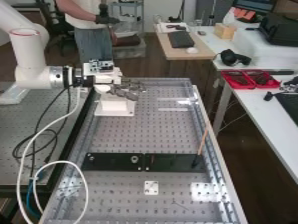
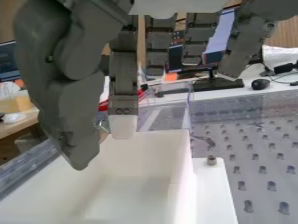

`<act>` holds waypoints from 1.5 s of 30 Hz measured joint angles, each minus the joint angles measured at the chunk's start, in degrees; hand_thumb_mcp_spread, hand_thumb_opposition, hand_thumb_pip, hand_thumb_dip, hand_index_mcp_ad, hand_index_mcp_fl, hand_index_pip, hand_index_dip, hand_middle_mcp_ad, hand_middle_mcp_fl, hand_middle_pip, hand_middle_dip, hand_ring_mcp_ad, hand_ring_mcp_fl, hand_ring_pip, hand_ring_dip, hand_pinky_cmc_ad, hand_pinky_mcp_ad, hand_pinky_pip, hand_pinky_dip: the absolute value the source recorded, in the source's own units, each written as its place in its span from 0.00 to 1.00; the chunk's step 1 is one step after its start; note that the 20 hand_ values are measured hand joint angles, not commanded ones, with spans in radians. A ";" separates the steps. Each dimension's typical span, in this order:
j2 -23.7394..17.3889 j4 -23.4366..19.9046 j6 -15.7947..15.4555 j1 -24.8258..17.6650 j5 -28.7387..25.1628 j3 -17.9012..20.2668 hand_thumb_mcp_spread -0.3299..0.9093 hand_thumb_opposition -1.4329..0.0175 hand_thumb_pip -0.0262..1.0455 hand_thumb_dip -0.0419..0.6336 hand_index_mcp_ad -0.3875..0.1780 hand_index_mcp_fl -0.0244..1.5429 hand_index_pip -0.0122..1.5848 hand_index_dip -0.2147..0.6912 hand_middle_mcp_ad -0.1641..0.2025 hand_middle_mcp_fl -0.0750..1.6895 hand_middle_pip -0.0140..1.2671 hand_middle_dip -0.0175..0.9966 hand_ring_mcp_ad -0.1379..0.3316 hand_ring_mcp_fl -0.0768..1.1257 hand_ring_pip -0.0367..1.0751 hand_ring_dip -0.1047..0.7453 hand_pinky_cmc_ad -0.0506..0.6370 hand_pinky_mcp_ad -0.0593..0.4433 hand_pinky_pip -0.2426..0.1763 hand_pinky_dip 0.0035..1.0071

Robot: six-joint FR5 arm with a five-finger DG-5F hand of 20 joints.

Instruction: Grab the larger nut and place it in the white container

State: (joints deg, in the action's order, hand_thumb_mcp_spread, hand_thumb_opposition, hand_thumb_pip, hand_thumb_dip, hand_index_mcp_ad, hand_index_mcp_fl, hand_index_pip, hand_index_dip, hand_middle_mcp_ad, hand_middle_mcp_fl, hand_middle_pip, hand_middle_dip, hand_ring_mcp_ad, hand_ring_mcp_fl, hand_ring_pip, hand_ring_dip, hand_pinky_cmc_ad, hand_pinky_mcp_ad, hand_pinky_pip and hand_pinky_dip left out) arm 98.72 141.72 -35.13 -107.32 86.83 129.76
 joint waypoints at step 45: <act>-7.31 19.25 -8.21 23.32 10.59 -21.92 0.37 0.46 0.52 0.25 0.40 0.03 0.09 0.09 0.63 0.05 0.11 0.24 0.64 0.07 0.10 0.24 0.75 0.81 0.28 0.51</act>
State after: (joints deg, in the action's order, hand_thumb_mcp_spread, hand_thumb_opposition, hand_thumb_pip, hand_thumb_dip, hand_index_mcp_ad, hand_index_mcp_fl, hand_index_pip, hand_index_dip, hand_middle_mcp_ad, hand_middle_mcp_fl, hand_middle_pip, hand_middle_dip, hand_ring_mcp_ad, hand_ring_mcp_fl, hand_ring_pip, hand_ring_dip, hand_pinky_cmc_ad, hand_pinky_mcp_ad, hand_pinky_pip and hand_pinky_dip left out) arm 91.41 160.97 -43.35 -84.00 97.41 107.83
